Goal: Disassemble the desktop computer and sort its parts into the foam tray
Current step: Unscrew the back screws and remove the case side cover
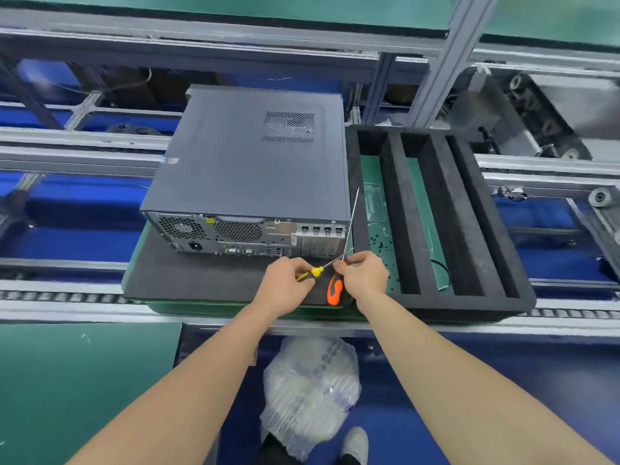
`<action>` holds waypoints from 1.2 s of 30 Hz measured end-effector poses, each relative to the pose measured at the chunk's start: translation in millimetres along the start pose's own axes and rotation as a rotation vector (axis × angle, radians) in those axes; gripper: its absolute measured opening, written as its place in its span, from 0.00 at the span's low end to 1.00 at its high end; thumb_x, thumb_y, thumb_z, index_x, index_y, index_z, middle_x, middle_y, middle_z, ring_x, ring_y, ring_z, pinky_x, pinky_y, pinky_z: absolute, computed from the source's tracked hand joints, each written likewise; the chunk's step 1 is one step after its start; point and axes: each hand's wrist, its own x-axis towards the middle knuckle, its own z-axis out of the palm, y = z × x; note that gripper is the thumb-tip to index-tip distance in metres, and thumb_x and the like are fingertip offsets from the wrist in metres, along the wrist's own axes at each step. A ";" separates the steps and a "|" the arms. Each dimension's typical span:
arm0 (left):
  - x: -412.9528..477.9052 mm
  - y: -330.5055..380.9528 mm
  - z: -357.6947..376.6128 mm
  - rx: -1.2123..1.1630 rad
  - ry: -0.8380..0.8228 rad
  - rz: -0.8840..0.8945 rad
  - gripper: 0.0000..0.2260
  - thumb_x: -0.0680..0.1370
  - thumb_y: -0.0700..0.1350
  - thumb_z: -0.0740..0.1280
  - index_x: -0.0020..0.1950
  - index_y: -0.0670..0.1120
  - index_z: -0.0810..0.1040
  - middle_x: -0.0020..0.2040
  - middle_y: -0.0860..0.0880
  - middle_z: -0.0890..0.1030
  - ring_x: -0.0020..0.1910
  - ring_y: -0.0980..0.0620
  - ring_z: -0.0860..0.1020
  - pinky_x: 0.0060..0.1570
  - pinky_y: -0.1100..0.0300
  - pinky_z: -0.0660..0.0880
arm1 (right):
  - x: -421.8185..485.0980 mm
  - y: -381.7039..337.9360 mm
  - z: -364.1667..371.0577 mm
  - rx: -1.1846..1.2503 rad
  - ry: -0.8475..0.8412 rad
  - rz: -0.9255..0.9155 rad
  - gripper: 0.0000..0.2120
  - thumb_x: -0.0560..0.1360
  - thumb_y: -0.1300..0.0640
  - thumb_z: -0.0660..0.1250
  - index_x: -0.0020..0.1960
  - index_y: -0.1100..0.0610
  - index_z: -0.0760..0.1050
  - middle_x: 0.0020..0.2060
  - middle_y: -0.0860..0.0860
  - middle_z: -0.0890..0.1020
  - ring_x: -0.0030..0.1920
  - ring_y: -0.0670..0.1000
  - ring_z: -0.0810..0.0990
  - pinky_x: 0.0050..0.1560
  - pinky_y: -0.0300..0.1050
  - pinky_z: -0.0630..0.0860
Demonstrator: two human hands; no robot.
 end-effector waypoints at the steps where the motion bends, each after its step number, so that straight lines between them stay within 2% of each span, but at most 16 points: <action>1: 2.6 -1.6 -2.7 0.002 -0.013 0.019 0.08 0.79 0.47 0.70 0.56 0.53 0.84 0.50 0.49 0.79 0.50 0.52 0.75 0.49 0.58 0.68 | -0.9 0.2 1.8 0.008 0.013 0.009 0.13 0.73 0.50 0.79 0.52 0.53 0.79 0.43 0.46 0.81 0.44 0.48 0.79 0.44 0.44 0.72; 5: 8.9 -3.0 -10.7 0.002 -0.041 0.052 0.08 0.78 0.46 0.70 0.57 0.52 0.84 0.52 0.50 0.80 0.52 0.51 0.76 0.52 0.58 0.70 | -2.9 2.6 2.3 0.080 0.007 0.033 0.13 0.73 0.50 0.78 0.53 0.53 0.80 0.43 0.45 0.82 0.44 0.44 0.79 0.43 0.43 0.74; 8: 8.8 1.1 -14.4 -0.006 -0.067 0.078 0.08 0.78 0.46 0.70 0.56 0.53 0.84 0.53 0.52 0.81 0.53 0.52 0.77 0.53 0.57 0.72 | -4.4 4.8 -2.0 0.127 -0.008 0.042 0.12 0.74 0.51 0.78 0.54 0.53 0.80 0.45 0.46 0.82 0.47 0.47 0.81 0.48 0.47 0.79; 10: 5.6 6.8 -16.1 -0.038 -0.091 0.121 0.07 0.78 0.45 0.70 0.55 0.53 0.83 0.51 0.53 0.82 0.51 0.53 0.77 0.51 0.58 0.71 | -7.7 4.5 -5.9 0.149 0.009 0.035 0.10 0.76 0.51 0.76 0.54 0.52 0.80 0.45 0.45 0.82 0.47 0.47 0.82 0.45 0.43 0.78; 12: 0.4 16.5 -17.6 -0.115 -0.130 0.172 0.09 0.79 0.43 0.70 0.57 0.54 0.82 0.49 0.53 0.82 0.47 0.55 0.79 0.47 0.60 0.73 | -12.8 2.0 -12.2 0.167 0.085 -0.010 0.06 0.78 0.52 0.73 0.54 0.52 0.81 0.44 0.44 0.82 0.48 0.48 0.82 0.42 0.41 0.73; 14: -5.9 30.2 -18.0 -0.229 -0.178 0.216 0.12 0.80 0.42 0.69 0.61 0.56 0.80 0.47 0.52 0.81 0.42 0.57 0.80 0.44 0.63 0.77 | -18.4 -3.2 -23.3 0.221 0.162 -0.065 0.05 0.80 0.52 0.69 0.52 0.53 0.81 0.43 0.44 0.82 0.50 0.50 0.82 0.46 0.43 0.73; 16: -11.8 48.2 -17.0 -0.400 -0.224 0.227 0.14 0.81 0.39 0.67 0.64 0.54 0.77 0.50 0.45 0.81 0.45 0.51 0.84 0.48 0.58 0.81 | -23.3 -11.1 -38.1 0.263 0.177 -0.125 0.08 0.81 0.52 0.66 0.49 0.53 0.82 0.41 0.47 0.84 0.48 0.52 0.83 0.47 0.47 0.77; 18: -16.0 69.0 -14.0 -0.674 -0.260 0.176 0.14 0.82 0.35 0.65 0.65 0.48 0.76 0.55 0.38 0.80 0.50 0.42 0.85 0.50 0.45 0.83 | -27.9 -20.5 -53.8 0.304 0.109 -0.173 0.11 0.82 0.51 0.65 0.46 0.55 0.81 0.39 0.53 0.85 0.45 0.57 0.84 0.47 0.53 0.81; 19: -17.0 79.2 -12.2 -0.782 -0.248 0.148 0.13 0.82 0.34 0.65 0.65 0.46 0.76 0.56 0.37 0.81 0.52 0.40 0.84 0.50 0.42 0.83 | -31.0 -24.8 -61.2 0.340 0.056 -0.186 0.13 0.82 0.50 0.65 0.45 0.57 0.81 0.39 0.57 0.85 0.45 0.60 0.85 0.47 0.57 0.83; 20: -17.1 88.7 -10.8 -0.842 -0.210 0.129 0.13 0.82 0.33 0.65 0.65 0.44 0.75 0.55 0.38 0.82 0.53 0.41 0.84 0.51 0.42 0.83 | -34.8 -28.6 -68.1 0.361 0.003 -0.196 0.15 0.82 0.49 0.64 0.46 0.59 0.80 0.40 0.60 0.85 0.44 0.61 0.85 0.46 0.60 0.84; 22: -16.4 103.7 -8.4 -0.888 -0.142 0.115 0.12 0.81 0.32 0.66 0.64 0.43 0.76 0.51 0.43 0.84 0.50 0.47 0.84 0.52 0.50 0.82 | -42.2 -34.9 -80.5 0.362 -0.118 -0.196 0.18 0.83 0.46 0.63 0.49 0.60 0.79 0.44 0.60 0.85 0.45 0.61 0.86 0.46 0.63 0.84; 25: -21.3 118.7 -7.7 -0.884 -0.098 0.086 0.12 0.81 0.34 0.68 0.64 0.40 0.75 0.46 0.46 0.85 0.41 0.53 0.83 0.41 0.61 0.79 | -57.7 -42.9 -100.7 0.522 -0.397 -0.158 0.21 0.84 0.43 0.60 0.59 0.62 0.76 0.44 0.61 0.86 0.38 0.59 0.86 0.37 0.54 0.84; 27: -24.5 120.2 -7.1 -0.870 -0.078 0.052 0.14 0.80 0.34 0.68 0.65 0.38 0.75 0.49 0.44 0.83 0.41 0.51 0.81 0.46 0.56 0.77 | -68.0 -45.0 -112.2 0.482 -0.475 -0.175 0.21 0.84 0.42 0.61 0.61 0.61 0.73 0.38 0.58 0.84 0.31 0.54 0.81 0.31 0.47 0.80; 30: -27.2 117.8 -9.6 -0.844 -0.080 0.037 0.13 0.79 0.34 0.68 0.63 0.40 0.78 0.50 0.46 0.82 0.48 0.47 0.79 0.55 0.48 0.74 | -80.8 -43.4 -119.0 0.428 -0.559 -0.185 0.20 0.86 0.44 0.58 0.58 0.62 0.72 0.33 0.52 0.78 0.28 0.48 0.72 0.28 0.43 0.69; 33: -24.9 113.1 -13.2 -0.996 -0.100 0.003 0.13 0.79 0.36 0.65 0.62 0.41 0.80 0.47 0.48 0.85 0.48 0.47 0.82 0.53 0.51 0.77 | -91.3 -38.7 -116.6 0.502 -0.638 -0.105 0.17 0.88 0.48 0.55 0.51 0.60 0.73 0.34 0.53 0.74 0.28 0.49 0.68 0.30 0.43 0.64; 36: -15.6 104.0 -13.1 -1.121 -0.087 -0.094 0.11 0.83 0.41 0.64 0.63 0.40 0.80 0.48 0.45 0.86 0.48 0.46 0.85 0.49 0.51 0.81 | -99.3 -30.0 -105.5 0.550 -0.662 -0.018 0.14 0.88 0.50 0.55 0.55 0.59 0.73 0.33 0.53 0.75 0.28 0.49 0.69 0.30 0.43 0.67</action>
